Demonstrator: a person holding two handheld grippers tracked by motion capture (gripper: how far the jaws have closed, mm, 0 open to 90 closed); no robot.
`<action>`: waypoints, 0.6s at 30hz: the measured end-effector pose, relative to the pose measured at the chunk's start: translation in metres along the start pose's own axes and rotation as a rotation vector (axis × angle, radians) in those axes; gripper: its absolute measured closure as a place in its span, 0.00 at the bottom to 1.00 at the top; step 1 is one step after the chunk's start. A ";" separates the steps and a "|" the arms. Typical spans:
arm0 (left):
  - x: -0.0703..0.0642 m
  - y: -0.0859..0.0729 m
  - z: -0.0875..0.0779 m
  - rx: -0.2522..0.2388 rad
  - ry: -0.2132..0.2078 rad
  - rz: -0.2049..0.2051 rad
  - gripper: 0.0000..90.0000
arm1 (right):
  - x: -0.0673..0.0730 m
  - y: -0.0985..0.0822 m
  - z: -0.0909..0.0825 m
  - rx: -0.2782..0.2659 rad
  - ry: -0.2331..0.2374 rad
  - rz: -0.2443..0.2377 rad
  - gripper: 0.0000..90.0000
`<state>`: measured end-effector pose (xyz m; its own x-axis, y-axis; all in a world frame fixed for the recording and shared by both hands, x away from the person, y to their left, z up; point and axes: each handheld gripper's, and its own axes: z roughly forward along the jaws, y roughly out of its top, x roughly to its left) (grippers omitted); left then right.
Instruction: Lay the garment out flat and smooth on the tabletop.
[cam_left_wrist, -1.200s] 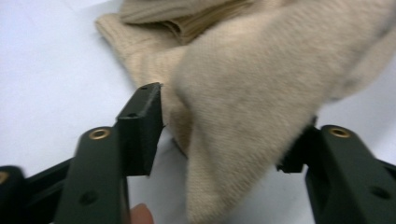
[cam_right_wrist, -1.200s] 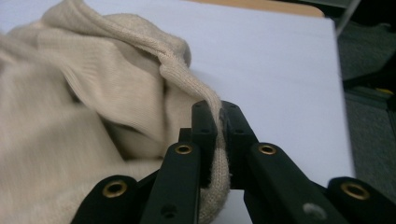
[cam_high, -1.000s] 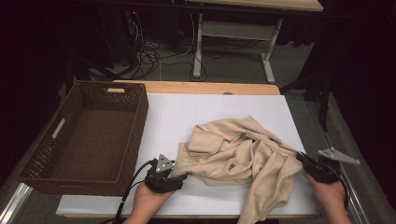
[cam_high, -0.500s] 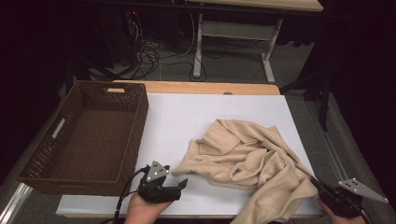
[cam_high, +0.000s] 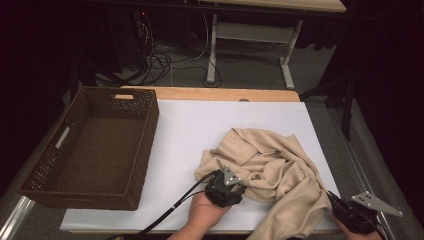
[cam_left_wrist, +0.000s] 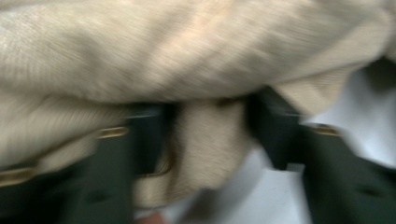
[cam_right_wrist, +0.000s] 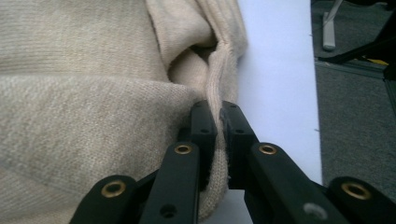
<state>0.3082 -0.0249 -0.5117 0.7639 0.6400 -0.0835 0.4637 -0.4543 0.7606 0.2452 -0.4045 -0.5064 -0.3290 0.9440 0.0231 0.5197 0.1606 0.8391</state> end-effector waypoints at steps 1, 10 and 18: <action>0.000 -0.001 -0.003 -0.002 -0.004 0.009 0.73 | 0.001 0.000 0.000 0.000 0.003 -0.005 0.96; 0.035 -0.045 -0.065 -0.049 0.070 -0.053 0.85 | 0.017 0.000 0.001 0.007 0.061 -0.036 0.90; 0.044 -0.073 -0.084 -0.075 0.051 -0.045 0.83 | 0.032 0.009 0.003 -0.028 0.107 -0.053 0.67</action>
<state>0.2704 0.0889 -0.5171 0.7181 0.6905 -0.0869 0.4609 -0.3782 0.8028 0.2415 -0.3722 -0.4994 -0.4383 0.8982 0.0345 0.4774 0.2001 0.8556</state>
